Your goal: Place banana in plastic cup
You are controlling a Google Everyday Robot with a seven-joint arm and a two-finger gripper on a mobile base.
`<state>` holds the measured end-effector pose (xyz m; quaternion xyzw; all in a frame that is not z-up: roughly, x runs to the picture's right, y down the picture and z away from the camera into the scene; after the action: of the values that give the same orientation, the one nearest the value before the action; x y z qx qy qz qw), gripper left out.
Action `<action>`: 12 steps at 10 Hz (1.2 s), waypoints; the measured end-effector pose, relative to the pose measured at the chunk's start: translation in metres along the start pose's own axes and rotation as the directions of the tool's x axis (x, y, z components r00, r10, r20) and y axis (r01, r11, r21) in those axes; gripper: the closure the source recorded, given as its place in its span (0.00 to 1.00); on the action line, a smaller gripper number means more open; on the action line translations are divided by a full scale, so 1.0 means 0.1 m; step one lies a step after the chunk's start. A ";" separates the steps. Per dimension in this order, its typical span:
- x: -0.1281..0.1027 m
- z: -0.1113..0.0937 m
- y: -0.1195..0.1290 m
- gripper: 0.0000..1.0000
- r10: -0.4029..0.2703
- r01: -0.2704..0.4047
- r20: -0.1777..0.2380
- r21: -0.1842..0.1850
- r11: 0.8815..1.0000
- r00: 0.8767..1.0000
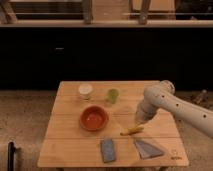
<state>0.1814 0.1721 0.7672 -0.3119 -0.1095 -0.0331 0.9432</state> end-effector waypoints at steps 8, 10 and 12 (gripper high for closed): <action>-0.02 0.21 0.04 0.20 -0.054 0.054 0.035 0.007 0.999 0.998; -0.02 0.32 0.04 0.20 -0.033 0.033 0.034 0.013 0.999 0.999; 0.01 0.42 0.06 0.20 0.003 -0.004 0.019 0.036 0.999 1.000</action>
<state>0.1750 0.2018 0.7968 -0.2951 -0.1183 -0.0267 0.9477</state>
